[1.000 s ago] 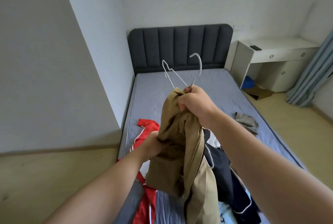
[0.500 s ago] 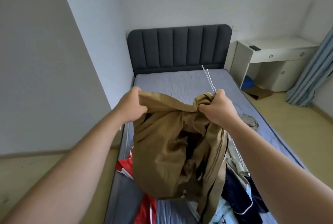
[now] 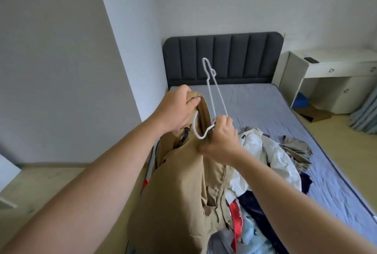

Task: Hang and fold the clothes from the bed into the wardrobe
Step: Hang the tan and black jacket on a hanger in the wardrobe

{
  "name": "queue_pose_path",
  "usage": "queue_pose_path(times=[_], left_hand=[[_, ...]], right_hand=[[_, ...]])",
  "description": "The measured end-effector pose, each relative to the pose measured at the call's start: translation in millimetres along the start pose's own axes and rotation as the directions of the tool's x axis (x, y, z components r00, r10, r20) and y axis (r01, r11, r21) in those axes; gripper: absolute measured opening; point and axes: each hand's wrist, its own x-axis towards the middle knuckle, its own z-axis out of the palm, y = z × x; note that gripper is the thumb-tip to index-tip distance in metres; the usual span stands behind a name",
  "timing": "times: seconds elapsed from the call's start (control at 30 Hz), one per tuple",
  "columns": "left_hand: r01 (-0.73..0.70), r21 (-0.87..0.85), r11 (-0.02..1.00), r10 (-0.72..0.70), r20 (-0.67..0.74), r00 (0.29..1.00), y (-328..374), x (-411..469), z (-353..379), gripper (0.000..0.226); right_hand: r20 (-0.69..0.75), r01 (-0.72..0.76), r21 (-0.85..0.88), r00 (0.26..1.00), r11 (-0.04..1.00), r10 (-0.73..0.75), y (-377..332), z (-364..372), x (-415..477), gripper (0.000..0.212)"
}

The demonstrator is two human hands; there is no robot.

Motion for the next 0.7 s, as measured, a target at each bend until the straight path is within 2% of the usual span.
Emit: queue_pose_path(times=[0.03, 0.1, 0.17, 0.23, 0.3, 0.4, 0.5, 0.6, 0.67, 0.7], left_hand=[[0.013, -0.032, 0.999, -0.012, 0.014, 1.0, -0.3, -2.8, 0.4, 0.024], [0.084, -0.123, 0.989, -0.077, 0.06, 0.995, -1.7, -9.1, -1.8, 0.023], [0.193, -0.218, 0.957, -0.167, 0.132, 0.977, -6.9, -16.2, -8.0, 0.035], [0.285, -0.331, 0.9, -0.224, 0.211, 0.951, -20.5, -23.4, -12.9, 0.049], [0.331, -0.39, 0.859, -0.249, 0.247, 0.936, -40.7, -33.4, -16.3, 0.056], [0.34, -0.196, 0.92, -0.28, 0.276, 0.919, -75.3, -55.4, -16.3, 0.057], [0.342, -0.059, 0.938, -0.305, 0.328, 0.894, -102.6, -75.8, 2.6, 0.05], [0.372, -0.066, 0.926, -0.341, 0.278, 0.898, -118.1, -91.1, 30.1, 0.029], [0.464, -0.064, 0.884, -0.428, 0.293, 0.855, -126.4, -103.7, 48.8, 0.007], [0.486, -0.038, 0.873, -0.45, 0.322, 0.833, -127.3, -110.4, 57.1, 0.008]], right_hand=[[0.064, 0.026, 0.012, 0.998, 1.0, -0.027, -6.1, 5.6, -0.4, 0.054], [0.157, -0.026, 0.196, 0.988, 0.98, -0.005, -14.0, 10.0, 1.5, 0.041], [0.131, -0.114, 0.351, 0.989, 0.929, 0.072, -15.4, 9.4, 7.3, 0.028], [0.109, -0.149, 0.361, 0.987, 0.921, 0.117, -14.9, 9.0, 11.3, 0.016], [0.067, -0.118, 0.346, 0.993, 0.931, 0.1, -15.5, 10.1, 13.9, 0.012], [-0.04, -0.037, 0.328, 0.998, 0.944, 0.053, -20.7, 5.8, 18.4, 0.029], [-0.081, 0.035, 0.324, 0.997, 0.946, -0.009, -31.8, -4.4, 23.0, 0.026], [-0.136, 0.16, 0.268, 0.982, 0.95, -0.128, -48.3, -9.7, 20.4, 0.031], [-0.17, 0.185, 0.253, 0.975, 0.949, -0.145, -54.4, -15.5, 18.8, 0.03], [-0.182, 0.187, 0.245, 0.973, 0.951, -0.144, -55.4, -19.5, 19.0, 0.029]])
